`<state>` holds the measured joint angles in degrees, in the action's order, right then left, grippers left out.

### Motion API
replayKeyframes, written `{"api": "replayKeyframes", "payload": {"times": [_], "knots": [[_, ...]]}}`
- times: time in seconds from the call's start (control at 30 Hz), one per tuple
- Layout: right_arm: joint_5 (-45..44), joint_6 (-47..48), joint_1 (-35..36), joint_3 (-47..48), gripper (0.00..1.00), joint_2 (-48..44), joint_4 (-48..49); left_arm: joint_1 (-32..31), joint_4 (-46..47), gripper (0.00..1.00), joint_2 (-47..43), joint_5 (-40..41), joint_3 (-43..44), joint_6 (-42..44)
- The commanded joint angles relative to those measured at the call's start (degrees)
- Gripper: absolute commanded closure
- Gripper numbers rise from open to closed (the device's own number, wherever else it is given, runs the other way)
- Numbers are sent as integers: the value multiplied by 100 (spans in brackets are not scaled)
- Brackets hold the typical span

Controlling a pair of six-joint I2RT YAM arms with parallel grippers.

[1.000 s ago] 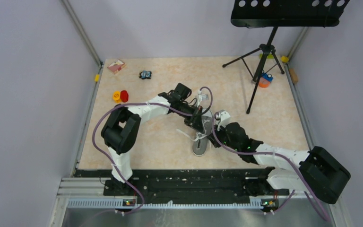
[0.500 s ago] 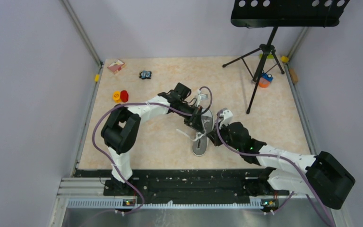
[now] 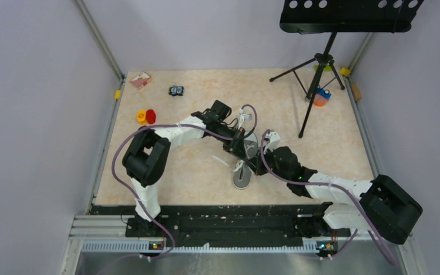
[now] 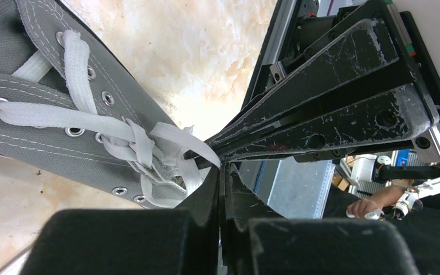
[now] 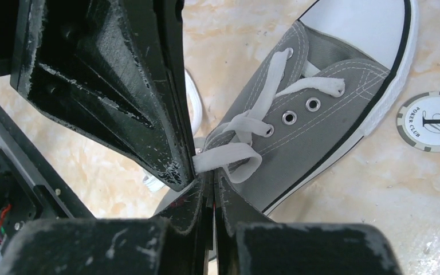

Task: Tie the shoes
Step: Cross the shoelace with the shoelace.

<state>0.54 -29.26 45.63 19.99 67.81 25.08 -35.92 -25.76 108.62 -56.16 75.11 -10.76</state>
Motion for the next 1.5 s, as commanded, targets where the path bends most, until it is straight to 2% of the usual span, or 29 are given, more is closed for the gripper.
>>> {"api": "replayKeyframes", "payload": {"times": [0.0,0.47,0.77,0.97,1.13,1.3,1.47], "knots": [[-313,-488,35,124,100,-3,654,19,85,100,-211,-271,-19,61],[-623,-1258,35,-154,100,228,1044,-55,139,100,-285,-695,-445,172],[-665,-1371,35,-242,100,59,786,-55,159,100,57,-476,-473,214],[-638,-1284,37,-250,88,-269,156,-60,203,100,174,-519,-325,162],[-668,-1145,38,-341,75,-827,-544,-55,143,100,245,-527,-356,216],[-882,-1087,41,-417,70,-1305,-971,-57,133,100,225,-530,-327,224],[-938,-1047,32,-344,69,-1246,-1021,-60,94,100,212,-540,-233,212]]}}
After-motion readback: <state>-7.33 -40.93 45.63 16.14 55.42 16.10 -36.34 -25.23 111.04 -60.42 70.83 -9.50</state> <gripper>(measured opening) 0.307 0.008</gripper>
